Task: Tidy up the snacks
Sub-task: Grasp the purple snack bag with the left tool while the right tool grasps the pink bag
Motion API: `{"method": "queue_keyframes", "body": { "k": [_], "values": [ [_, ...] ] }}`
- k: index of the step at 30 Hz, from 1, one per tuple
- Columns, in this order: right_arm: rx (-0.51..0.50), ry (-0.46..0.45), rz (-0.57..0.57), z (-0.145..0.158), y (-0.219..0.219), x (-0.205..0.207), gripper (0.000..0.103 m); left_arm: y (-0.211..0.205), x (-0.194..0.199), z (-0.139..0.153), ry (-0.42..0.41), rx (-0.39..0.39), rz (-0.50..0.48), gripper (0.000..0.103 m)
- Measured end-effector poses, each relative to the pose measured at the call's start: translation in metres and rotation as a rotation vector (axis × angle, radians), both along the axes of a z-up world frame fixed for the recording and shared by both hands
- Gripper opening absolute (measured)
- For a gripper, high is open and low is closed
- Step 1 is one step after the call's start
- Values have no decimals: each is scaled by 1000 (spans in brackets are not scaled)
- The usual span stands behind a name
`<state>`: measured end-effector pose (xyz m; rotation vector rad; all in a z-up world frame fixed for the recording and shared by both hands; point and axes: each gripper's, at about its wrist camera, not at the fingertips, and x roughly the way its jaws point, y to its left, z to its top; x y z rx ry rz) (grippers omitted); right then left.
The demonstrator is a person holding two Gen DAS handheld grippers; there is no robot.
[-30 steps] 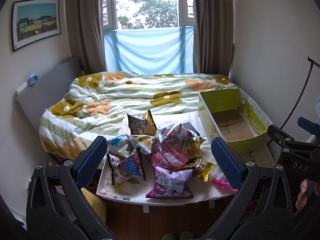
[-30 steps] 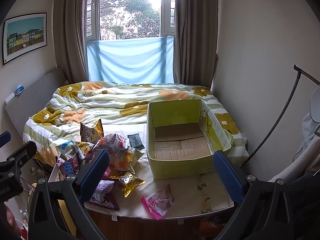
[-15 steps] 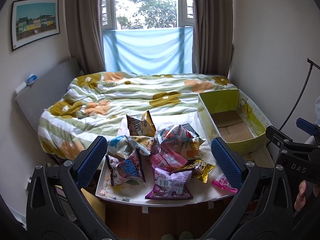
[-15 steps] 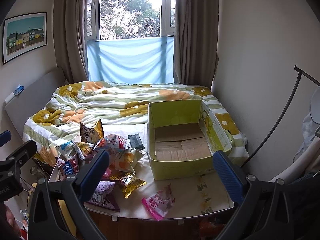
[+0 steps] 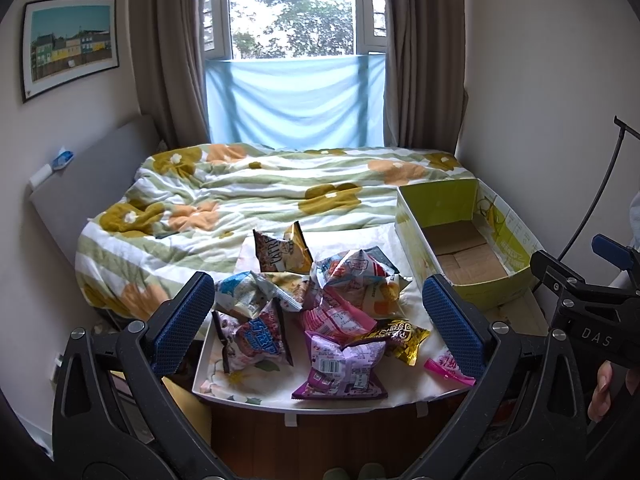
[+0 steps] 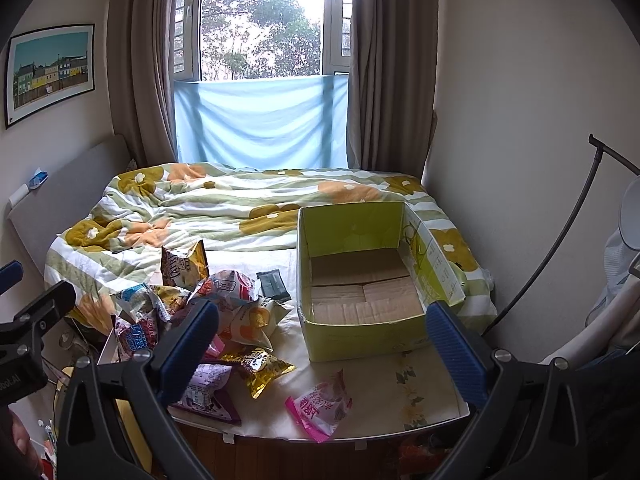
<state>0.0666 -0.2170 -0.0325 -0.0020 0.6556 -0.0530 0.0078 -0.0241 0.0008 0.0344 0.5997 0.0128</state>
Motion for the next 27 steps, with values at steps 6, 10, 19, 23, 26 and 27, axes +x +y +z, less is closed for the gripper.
{"method": "queue_keyframes", "body": {
  "k": [6, 10, 19, 23, 26, 27],
  "values": [
    [10, 44, -18, -5, -2, 2, 103, 4, 16, -10, 82, -48, -37, 103],
    [36, 118, -51, -27, -12, 11, 103, 4, 33, -37, 173, -73, -83, 103],
    [140, 307, -51, -107, -44, 21, 103, -2, 55, -125, 323, -119, -77, 103],
    [212, 405, -18, -147, -56, 35, 103, -5, 66, -172, 377, -93, -37, 103],
    [234, 478, 18, -176, -58, 47, 103, -3, 73, -199, 399, -114, -8, 103],
    [245, 499, 28, -184, -58, 51, 103, -2, 75, -206, 402, -116, 1, 103]
  ]
}}
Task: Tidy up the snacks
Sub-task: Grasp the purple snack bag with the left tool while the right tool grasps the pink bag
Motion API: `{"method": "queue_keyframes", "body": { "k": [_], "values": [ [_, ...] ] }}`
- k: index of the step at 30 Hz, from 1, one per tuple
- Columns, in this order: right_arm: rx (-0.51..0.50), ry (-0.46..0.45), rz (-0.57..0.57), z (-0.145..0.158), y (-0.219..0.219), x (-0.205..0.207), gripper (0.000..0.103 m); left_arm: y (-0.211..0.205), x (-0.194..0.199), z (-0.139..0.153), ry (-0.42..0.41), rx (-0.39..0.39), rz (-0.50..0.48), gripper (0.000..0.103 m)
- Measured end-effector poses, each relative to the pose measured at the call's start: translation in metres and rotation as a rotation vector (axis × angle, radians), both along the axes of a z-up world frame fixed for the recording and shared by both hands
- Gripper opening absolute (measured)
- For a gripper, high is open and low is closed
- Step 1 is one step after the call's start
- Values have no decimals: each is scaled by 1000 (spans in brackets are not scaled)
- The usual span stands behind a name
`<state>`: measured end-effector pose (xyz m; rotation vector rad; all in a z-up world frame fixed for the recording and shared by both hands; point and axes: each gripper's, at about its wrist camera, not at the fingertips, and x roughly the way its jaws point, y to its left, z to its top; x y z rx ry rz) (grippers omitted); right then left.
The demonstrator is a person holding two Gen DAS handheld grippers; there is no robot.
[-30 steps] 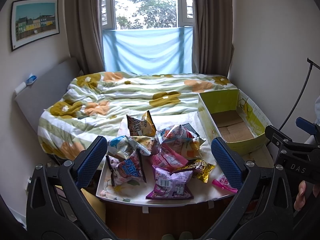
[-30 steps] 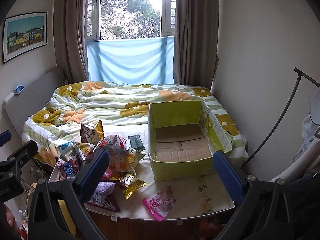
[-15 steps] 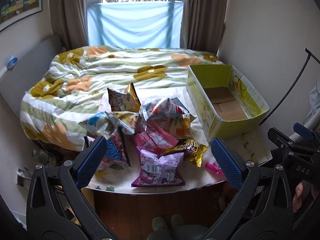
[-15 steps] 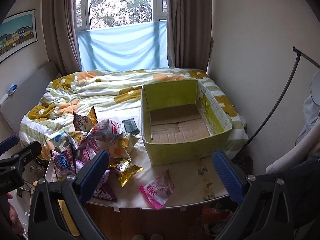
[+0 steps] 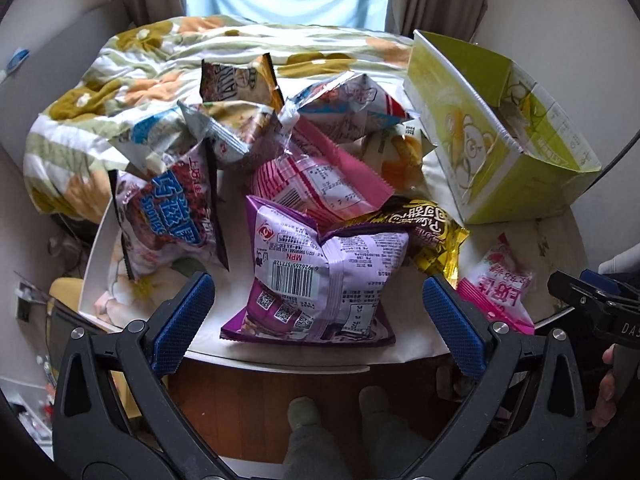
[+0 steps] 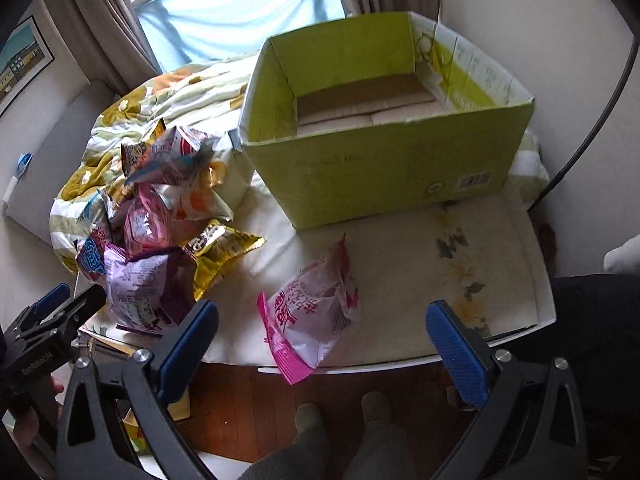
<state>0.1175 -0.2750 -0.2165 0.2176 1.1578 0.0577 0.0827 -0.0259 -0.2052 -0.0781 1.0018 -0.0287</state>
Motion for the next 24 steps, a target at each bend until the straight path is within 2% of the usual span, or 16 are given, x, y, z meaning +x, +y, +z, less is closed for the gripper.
{"method": "queue_keyframes", "body": {
  "k": [4, 7, 12, 13, 15, 16, 24],
  "values": [
    [32, 56, 18, -33, 1, 13, 103, 0, 10, -24, 15, 10, 9, 103],
    [43, 64, 17, -50, 2, 19, 103, -4, 16, -37, 20, 36, -6, 103],
    [16, 57, 22, -62, 7, 24, 102, -9, 27, -58, 44, 62, -29, 103],
    [4, 54, 23, -63, 8, 25, 98, -10, 28, -62, 46, 65, -33, 103],
    [-4, 51, 23, -65, 9, 26, 92, -11, 30, -67, 50, 70, -47, 98],
    [-3, 52, 20, -66, 9, 26, 89, -12, 31, -69, 54, 78, -53, 90],
    [-6, 56, 16, -80, 7, 22, 86, -14, 33, -73, 49, 89, -65, 86]
  ]
}}
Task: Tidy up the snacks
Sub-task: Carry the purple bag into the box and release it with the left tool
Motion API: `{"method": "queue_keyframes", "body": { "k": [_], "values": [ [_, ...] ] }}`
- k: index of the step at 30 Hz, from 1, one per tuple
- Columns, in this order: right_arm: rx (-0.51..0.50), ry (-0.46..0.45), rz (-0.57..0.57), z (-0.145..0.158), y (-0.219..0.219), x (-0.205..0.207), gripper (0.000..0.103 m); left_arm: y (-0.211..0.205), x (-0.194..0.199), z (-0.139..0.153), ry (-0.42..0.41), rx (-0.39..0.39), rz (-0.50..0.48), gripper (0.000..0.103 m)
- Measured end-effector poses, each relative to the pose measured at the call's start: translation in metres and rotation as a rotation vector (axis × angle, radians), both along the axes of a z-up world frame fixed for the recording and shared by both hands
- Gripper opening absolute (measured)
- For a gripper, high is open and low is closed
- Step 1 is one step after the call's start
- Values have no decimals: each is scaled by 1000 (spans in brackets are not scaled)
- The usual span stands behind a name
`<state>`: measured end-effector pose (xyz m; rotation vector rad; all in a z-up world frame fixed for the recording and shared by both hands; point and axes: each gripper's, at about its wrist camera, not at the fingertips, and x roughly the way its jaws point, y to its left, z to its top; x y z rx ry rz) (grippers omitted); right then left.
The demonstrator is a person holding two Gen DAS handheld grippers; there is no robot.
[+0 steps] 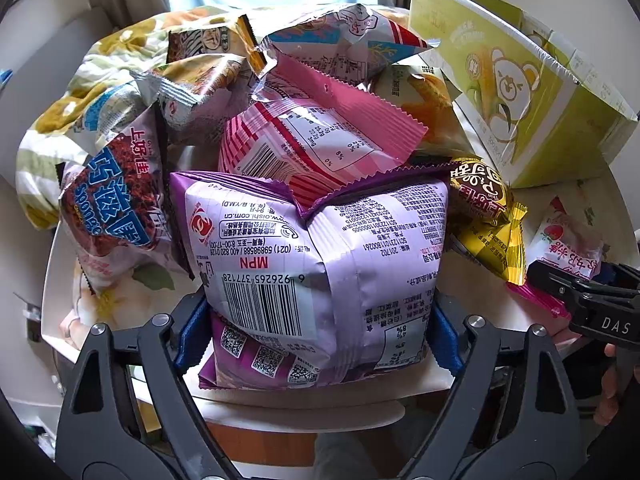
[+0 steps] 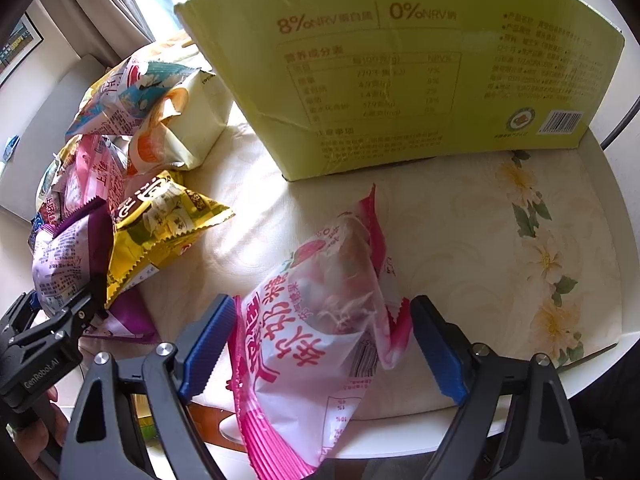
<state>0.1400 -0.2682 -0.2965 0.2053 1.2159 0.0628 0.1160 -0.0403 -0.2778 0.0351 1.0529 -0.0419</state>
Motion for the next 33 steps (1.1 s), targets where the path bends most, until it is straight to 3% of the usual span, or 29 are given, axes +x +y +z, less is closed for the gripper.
{"method": "queue_keyframes", "body": {
  "k": [4, 13, 23, 33],
  "values": [
    [-20, -11, 21, -4, 12, 0, 75, -1, -3, 1, -1, 2, -2, 78],
    [-37, -31, 38, 4, 17, -12, 53, 1, -10, 10, -6, -3, 10, 74],
    [-18, -74, 55, 43, 13, -17, 49, 4, -23, 58, -48, -10, 42, 73],
    [-28, -216, 145, 120, -16, -16, 49, -30, -24, 147, -152, -15, 91, 73]
  ]
}}
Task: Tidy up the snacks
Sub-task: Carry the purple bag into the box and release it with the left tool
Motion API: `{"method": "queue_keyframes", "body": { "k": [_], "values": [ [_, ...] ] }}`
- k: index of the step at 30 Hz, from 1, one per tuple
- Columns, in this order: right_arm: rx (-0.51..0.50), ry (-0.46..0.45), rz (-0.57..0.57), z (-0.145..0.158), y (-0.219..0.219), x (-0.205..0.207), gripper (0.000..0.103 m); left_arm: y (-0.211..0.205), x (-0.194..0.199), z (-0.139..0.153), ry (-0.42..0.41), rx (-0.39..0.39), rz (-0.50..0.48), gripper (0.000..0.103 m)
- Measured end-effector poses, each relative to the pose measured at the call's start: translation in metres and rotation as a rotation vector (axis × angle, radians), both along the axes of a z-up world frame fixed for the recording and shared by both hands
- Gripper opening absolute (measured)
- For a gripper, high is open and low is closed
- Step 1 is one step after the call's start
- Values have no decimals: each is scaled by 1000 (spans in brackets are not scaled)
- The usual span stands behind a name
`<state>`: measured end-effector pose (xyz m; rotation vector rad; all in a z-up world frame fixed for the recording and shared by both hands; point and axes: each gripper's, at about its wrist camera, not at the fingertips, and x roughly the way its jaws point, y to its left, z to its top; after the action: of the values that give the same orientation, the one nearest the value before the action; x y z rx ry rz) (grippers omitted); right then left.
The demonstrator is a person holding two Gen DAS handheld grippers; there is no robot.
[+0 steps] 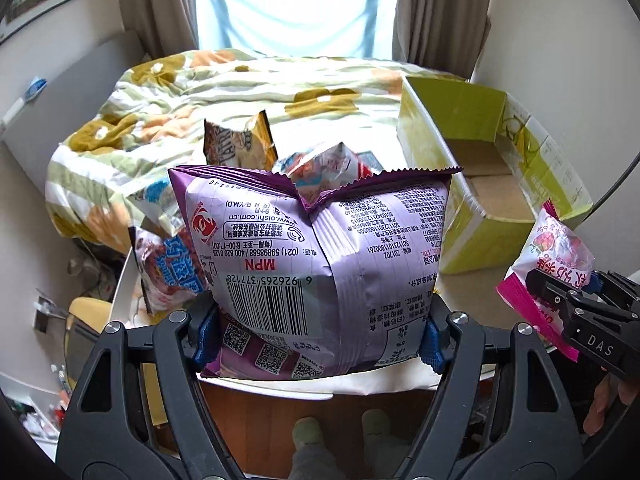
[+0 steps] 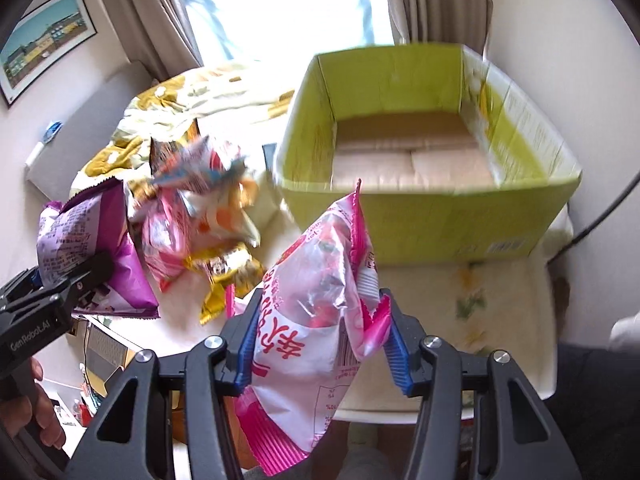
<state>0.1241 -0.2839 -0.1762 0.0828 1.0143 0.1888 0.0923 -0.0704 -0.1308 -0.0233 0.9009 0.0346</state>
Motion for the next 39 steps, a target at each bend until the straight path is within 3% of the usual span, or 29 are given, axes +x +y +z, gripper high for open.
{"method": "queue_keyframes", "body": {
  "k": [9, 16, 27, 33, 36, 38, 39],
  "values": [
    [-36, -107, 37, 61, -36, 45, 49, -69, 53, 57, -89, -44, -43, 74],
    [-38, -102, 1, 70, -71, 86, 49, -115, 129, 62, -61, -50, -119, 74],
    [-53, -51, -106, 55, -99, 162, 49, -155, 261, 25, 55, -58, -244, 74],
    [-69, -13, -150, 44, -108, 192, 49, -182, 312, -5, 132, -56, -307, 74],
    [-71, 8, -172, 39, -114, 201, 49, -193, 329, -19, 181, -33, -326, 79],
    [-70, 22, -185, 36, -119, 205, 49, -198, 336, -24, 190, -6, -321, 98],
    [-69, 28, -189, 35, -121, 206, 49, -199, 337, -25, 187, 5, -321, 102]
  ]
}}
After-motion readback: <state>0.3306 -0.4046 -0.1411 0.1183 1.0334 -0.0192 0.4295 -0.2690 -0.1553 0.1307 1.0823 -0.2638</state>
